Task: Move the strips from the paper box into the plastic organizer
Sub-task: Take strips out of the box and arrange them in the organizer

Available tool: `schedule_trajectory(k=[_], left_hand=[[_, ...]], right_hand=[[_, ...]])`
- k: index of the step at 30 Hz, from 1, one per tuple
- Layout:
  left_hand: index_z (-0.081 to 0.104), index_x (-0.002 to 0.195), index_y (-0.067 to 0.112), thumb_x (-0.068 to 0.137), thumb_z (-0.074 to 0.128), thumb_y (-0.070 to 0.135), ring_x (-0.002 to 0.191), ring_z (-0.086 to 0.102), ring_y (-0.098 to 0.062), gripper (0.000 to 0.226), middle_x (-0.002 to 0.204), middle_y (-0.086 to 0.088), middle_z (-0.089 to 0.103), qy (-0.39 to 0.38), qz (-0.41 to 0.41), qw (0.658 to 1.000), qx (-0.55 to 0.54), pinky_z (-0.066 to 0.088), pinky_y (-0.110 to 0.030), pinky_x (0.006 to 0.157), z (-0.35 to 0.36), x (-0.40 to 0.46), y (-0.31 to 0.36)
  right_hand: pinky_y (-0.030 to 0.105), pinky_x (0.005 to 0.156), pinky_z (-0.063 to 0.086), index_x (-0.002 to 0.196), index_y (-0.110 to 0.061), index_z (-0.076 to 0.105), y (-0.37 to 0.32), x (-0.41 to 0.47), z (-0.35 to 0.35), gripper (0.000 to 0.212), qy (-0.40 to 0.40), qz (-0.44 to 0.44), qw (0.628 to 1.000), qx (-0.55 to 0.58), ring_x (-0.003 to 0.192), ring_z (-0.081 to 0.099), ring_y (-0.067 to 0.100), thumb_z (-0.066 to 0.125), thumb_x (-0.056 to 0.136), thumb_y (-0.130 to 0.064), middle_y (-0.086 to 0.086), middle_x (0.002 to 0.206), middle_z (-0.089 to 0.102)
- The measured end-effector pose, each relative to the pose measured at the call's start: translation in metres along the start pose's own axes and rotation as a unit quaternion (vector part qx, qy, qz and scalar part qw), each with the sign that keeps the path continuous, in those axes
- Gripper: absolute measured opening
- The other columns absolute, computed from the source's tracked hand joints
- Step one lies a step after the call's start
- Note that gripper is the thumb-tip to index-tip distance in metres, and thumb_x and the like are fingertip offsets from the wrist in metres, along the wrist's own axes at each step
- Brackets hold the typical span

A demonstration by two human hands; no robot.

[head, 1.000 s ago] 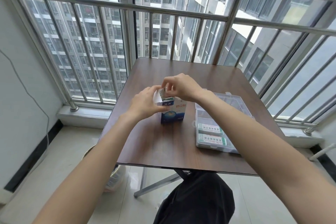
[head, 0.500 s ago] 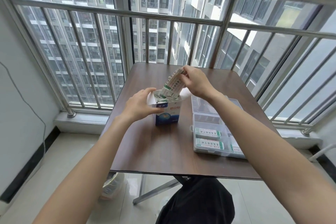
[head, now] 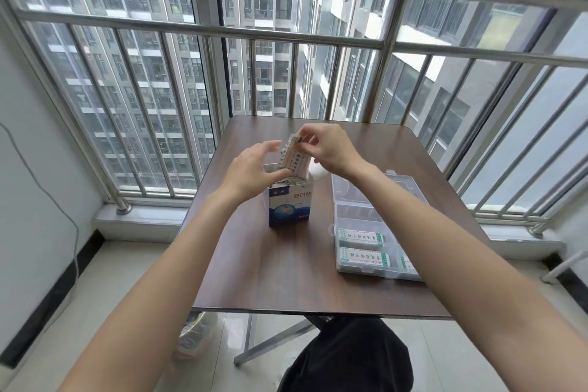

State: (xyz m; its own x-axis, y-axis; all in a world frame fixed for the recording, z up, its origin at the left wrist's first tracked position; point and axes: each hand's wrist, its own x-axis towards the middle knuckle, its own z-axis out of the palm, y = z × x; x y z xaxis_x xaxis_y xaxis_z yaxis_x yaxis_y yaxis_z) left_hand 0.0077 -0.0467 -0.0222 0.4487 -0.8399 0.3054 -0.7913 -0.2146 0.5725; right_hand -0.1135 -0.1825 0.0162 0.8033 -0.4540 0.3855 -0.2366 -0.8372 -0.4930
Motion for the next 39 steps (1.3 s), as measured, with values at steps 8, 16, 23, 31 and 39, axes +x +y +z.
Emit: schedule_trajectory(k=[8,16,23,31,39], left_hand=[[0.031,0.143,0.029,0.080,0.072,0.036,0.112,0.051,-0.014,0.075,0.122,-0.001,0.057,-0.029,-0.026,0.993,-0.113,0.038,-0.028,0.092,0.003,0.016,0.012],[0.039,0.137,0.026,0.084,0.069,0.022,0.100,0.063,-0.018,0.061,0.110,-0.001,0.061,-0.066,-0.043,0.952,-0.295,0.057,-0.038,0.081,0.007,0.025,0.010],[0.049,0.125,0.016,0.090,0.059,0.013,0.088,0.065,-0.001,0.037,0.102,0.008,0.065,-0.089,-0.015,0.937,-0.338,0.052,-0.016,0.073,-0.008,0.037,0.025],[0.050,0.123,0.008,0.094,0.051,0.007,0.087,0.066,-0.012,0.030,0.099,0.000,0.064,-0.108,-0.013,0.922,-0.373,0.057,-0.027,0.076,-0.014,0.053,0.054],[0.049,0.119,0.014,0.095,0.047,0.002,0.077,0.070,-0.021,0.027,0.103,-0.010,0.061,-0.182,-0.067,0.808,-0.556,0.059,-0.030,0.066,0.018,0.035,0.084]], right_hand=[[0.028,0.053,0.058,0.089,-0.007,0.055,-0.006,0.010,-0.010,0.007,0.039,0.032,0.996,0.076,0.082,0.067,0.026,0.052,0.095,-0.009,0.013,0.093,0.063],[0.039,0.065,0.060,0.092,-0.006,0.058,-0.006,0.017,-0.015,0.007,0.063,0.052,0.990,0.111,0.087,0.066,0.027,0.053,0.095,-0.011,0.012,0.095,0.063],[0.028,0.062,0.060,0.094,-0.003,0.056,-0.003,0.018,-0.024,0.006,0.087,0.114,0.939,0.313,0.080,0.067,0.022,0.052,0.095,-0.007,0.006,0.088,0.060],[0.024,0.065,0.059,0.109,0.010,0.054,0.008,0.019,-0.046,0.021,0.121,0.153,0.896,0.398,0.078,0.066,0.017,0.051,0.095,-0.005,0.010,0.089,0.062],[0.017,0.050,0.048,0.088,-0.010,0.060,0.033,-0.026,-0.064,0.005,0.161,0.167,0.922,0.310,0.073,0.062,0.013,0.062,0.090,-0.013,0.007,0.086,0.066]])
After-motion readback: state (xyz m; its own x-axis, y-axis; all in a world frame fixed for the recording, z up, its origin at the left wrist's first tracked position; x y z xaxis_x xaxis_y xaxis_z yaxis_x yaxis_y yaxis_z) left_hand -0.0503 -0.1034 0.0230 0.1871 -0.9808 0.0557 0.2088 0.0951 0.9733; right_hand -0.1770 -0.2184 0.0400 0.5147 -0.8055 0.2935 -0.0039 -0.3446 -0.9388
